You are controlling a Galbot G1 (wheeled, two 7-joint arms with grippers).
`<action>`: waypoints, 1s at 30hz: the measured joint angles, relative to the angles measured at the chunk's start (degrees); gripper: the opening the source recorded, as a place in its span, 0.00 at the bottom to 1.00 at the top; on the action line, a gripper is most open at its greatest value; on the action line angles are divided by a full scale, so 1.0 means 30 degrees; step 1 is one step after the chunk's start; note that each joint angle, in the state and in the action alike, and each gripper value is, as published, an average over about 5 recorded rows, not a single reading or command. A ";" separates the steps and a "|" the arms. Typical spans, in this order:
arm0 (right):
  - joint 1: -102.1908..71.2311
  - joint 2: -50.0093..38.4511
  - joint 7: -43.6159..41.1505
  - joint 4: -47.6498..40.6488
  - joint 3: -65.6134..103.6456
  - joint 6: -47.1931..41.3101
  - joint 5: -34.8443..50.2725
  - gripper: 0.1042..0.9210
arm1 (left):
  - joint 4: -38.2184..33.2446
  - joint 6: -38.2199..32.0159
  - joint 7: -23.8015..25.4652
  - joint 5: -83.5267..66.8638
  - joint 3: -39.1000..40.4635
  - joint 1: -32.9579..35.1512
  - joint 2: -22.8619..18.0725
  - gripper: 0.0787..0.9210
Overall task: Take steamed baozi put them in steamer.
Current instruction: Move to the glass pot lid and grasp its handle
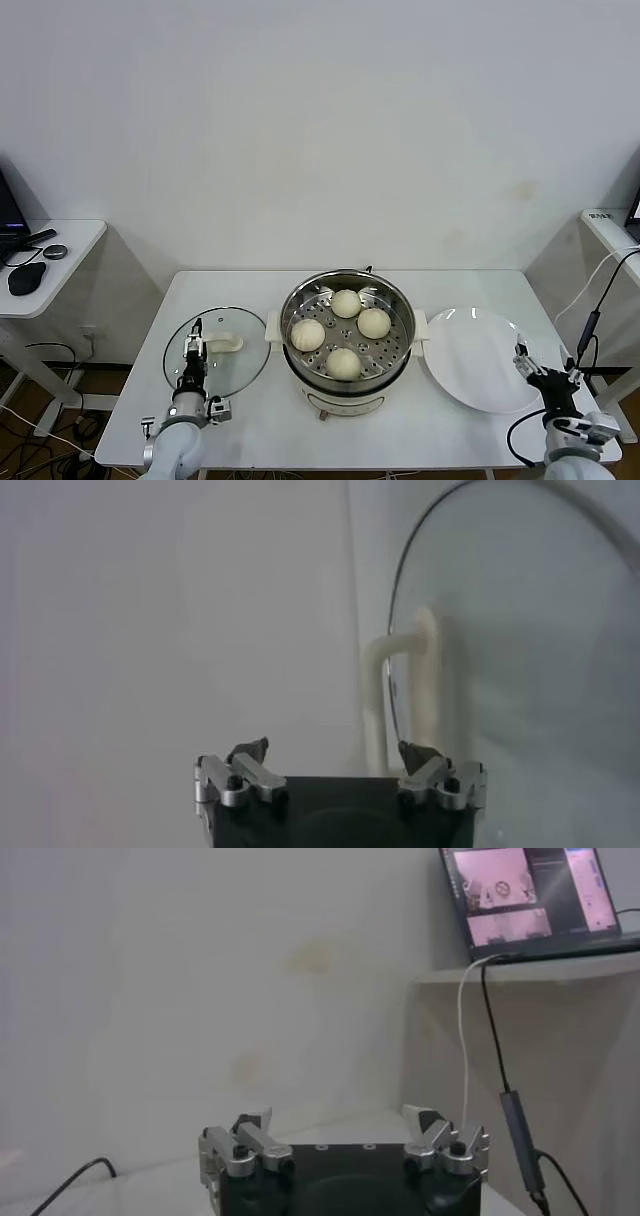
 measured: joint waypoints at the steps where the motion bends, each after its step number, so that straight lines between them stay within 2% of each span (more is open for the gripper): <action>1: 0.0003 0.0018 0.0002 -0.0012 0.0004 -0.0002 -0.0020 0.88 | 0.0119 -0.0037 -0.0070 -0.0087 0.0000 -0.0104 -0.0011 0.88; 25: -0.0247 0.0268 0.0045 -0.0303 0.0402 0.0031 -0.0288 0.88 | 0.3811 -0.2028 -0.2643 -0.1827 0.0179 -0.2752 0.0068 0.88; 30: -0.0277 0.0323 0.0038 -0.0326 0.0362 0.0049 -0.0379 0.88 | 0.4084 -0.2231 -0.2806 -0.2059 0.0166 -0.2782 0.0271 0.77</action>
